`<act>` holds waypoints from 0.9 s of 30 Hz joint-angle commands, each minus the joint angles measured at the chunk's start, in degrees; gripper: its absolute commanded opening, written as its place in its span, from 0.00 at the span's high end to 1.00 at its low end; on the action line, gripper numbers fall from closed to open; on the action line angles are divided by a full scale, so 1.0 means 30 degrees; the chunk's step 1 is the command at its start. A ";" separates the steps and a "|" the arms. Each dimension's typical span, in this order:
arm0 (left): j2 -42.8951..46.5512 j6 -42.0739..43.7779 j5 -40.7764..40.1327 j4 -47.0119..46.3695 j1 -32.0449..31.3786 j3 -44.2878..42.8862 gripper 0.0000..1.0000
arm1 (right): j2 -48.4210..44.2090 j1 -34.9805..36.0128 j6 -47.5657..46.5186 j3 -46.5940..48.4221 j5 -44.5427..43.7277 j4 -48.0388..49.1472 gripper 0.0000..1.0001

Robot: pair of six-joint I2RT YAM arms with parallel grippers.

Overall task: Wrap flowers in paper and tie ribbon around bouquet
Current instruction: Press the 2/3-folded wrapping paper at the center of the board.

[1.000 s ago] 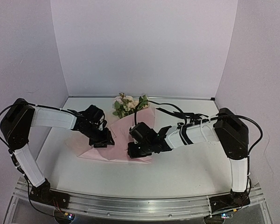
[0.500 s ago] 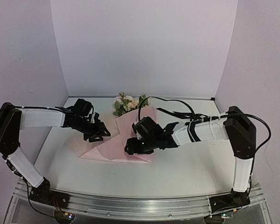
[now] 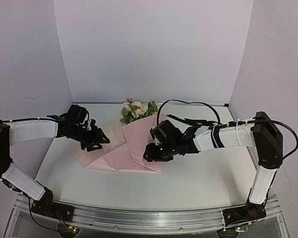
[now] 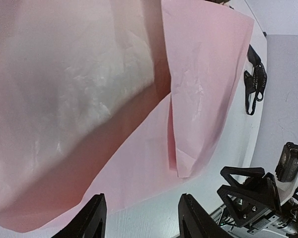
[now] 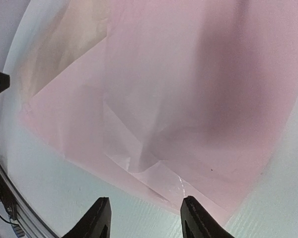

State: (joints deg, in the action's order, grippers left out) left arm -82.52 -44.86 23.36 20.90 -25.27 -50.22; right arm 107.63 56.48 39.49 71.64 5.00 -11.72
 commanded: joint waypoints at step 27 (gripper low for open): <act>0.5166 -0.5842 0.2087 -0.4678 0.0190 0.6347 0.68 | 0.6408 0.1225 -0.1531 0.7737 0.0217 -0.4522 0.68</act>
State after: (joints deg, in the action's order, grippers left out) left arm -67.40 -60.48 25.41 18.78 -23.47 -29.23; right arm 126.22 59.94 35.56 92.09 6.09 -23.61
